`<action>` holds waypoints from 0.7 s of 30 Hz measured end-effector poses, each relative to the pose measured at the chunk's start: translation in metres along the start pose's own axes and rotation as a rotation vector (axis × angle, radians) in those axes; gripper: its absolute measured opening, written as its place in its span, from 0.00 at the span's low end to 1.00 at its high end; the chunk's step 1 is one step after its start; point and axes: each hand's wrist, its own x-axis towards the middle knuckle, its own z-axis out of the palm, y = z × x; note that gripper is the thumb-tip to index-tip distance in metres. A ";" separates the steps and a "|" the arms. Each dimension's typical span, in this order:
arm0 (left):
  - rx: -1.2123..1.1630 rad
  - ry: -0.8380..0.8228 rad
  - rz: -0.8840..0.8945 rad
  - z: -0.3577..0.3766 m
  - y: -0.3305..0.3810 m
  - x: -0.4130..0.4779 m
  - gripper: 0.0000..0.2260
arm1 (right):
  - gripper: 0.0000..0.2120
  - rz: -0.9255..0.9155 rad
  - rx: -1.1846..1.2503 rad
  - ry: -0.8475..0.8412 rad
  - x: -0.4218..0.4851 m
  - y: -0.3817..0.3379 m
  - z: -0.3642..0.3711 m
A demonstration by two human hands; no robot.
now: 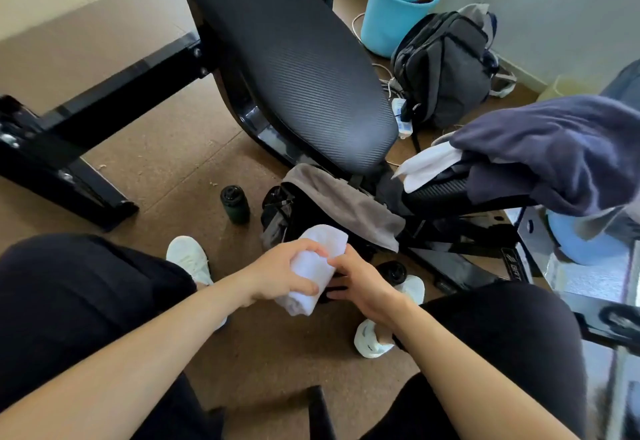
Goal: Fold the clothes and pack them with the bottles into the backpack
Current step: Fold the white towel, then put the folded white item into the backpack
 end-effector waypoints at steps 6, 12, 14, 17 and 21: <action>0.143 0.122 -0.185 -0.010 -0.028 0.020 0.30 | 0.20 0.130 -0.146 0.093 0.039 -0.009 -0.021; 0.233 0.114 -0.168 -0.006 -0.034 0.024 0.30 | 0.23 -0.118 -0.048 0.251 0.075 -0.055 -0.064; 0.271 0.103 -0.167 -0.001 -0.033 0.025 0.29 | 0.24 -0.170 -0.105 0.254 0.087 -0.069 -0.084; 0.373 0.090 -0.129 0.007 -0.031 0.030 0.29 | 0.22 -0.204 -0.266 0.238 0.097 -0.088 -0.109; 0.518 0.075 -0.091 0.004 -0.030 0.060 0.29 | 0.16 -0.167 -0.268 0.207 0.109 -0.107 -0.123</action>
